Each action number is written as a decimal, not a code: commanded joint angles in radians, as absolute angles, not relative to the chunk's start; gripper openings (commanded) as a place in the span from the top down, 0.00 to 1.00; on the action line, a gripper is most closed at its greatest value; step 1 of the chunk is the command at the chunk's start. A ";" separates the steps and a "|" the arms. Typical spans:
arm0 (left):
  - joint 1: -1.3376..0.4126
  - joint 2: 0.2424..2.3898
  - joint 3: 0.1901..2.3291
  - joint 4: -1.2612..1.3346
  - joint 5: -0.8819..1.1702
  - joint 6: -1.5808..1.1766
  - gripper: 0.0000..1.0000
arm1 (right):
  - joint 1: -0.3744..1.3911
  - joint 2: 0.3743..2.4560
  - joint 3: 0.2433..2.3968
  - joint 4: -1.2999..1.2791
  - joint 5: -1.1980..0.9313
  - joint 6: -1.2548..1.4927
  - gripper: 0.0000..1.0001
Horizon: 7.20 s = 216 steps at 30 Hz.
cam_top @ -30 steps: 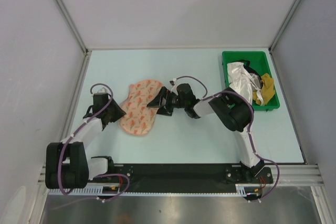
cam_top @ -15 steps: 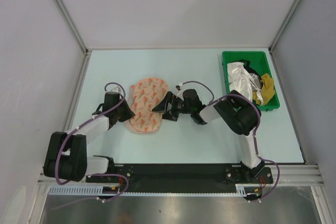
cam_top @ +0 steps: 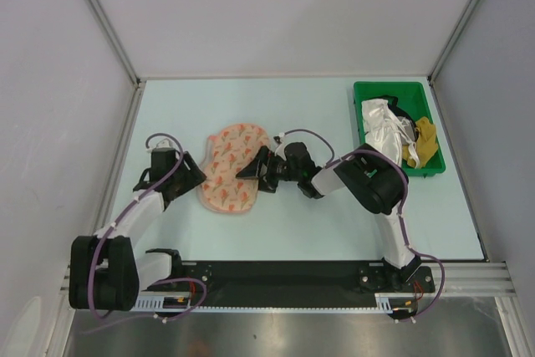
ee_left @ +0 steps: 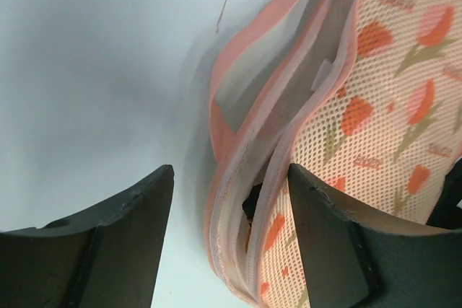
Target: Place the bra in the laundry bag and zip it closed
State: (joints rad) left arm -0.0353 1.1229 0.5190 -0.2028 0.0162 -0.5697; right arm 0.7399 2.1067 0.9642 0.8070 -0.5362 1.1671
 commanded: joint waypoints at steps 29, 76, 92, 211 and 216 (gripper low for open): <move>-0.354 1.404 0.641 -0.029 0.136 -0.361 1.00 | 0.624 1.850 0.626 0.792 -0.566 1.022 0.14; -0.716 0.463 0.246 -0.144 -0.116 -0.759 0.47 | 0.824 1.980 0.675 0.931 -0.186 1.310 0.46; -0.951 0.765 0.175 0.166 -0.365 -0.707 0.44 | 0.828 1.902 0.738 0.807 -0.202 1.479 0.78; -0.934 1.074 0.071 0.710 -0.584 -0.575 0.63 | 0.900 1.715 0.937 0.196 0.081 1.868 1.00; -0.968 1.159 0.100 0.778 -0.591 -0.548 0.59 | 0.900 1.717 0.940 0.198 0.083 1.875 1.00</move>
